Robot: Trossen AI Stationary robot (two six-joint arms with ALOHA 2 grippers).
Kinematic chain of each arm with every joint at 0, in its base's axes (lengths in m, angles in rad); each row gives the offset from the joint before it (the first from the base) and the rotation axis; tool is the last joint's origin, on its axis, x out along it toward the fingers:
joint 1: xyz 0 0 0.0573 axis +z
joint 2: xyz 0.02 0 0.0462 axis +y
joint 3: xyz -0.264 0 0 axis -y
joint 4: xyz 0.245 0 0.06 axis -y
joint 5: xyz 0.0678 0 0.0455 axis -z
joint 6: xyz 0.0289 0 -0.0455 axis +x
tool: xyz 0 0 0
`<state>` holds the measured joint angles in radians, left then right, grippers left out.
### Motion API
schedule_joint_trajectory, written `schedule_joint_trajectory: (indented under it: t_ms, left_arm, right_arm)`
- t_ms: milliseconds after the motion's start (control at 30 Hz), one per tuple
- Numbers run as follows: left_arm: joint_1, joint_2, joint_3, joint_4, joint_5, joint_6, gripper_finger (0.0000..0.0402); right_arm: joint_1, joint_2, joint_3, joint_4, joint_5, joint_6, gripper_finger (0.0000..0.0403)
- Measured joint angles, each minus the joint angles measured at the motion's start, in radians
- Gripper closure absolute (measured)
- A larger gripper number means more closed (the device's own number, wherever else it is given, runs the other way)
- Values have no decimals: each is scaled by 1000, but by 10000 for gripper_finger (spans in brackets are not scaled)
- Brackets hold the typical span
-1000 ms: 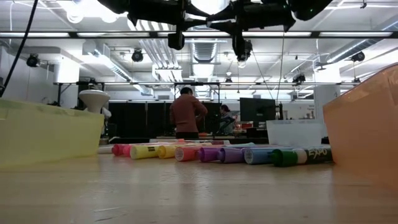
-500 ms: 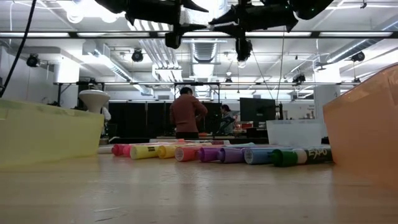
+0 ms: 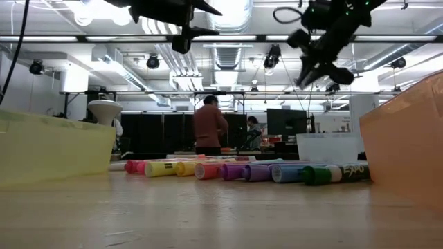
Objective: Pick & Place Markers
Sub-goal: Put the small dark blue highlighter pen into the transparent bin, then put the small green highlighter pen into the transparent bin
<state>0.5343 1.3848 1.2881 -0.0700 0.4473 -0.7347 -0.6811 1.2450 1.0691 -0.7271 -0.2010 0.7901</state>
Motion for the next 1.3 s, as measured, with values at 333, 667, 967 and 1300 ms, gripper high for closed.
schedule_joint_trajectory:
  t_ms: [333, 667, 967, 1300]
  left_arm:
    - [0, 0, 0, -249, 8, 26, 205]
    - [-6, 0, 0, -383, 7, 89, 205]
    - [-7, 5, -3, -529, 0, 136, 205]
    - [-7, 41, -120, -532, -39, 133, 205]
  right_arm:
    - [-65, 127, -67, -64, 26, -48, 374]
    - [-72, 315, -92, -64, 12, -122, 374]
    - [-74, 384, -92, -81, 17, -163, 309]
    - [-73, 203, -73, -129, 4, -162, 199]
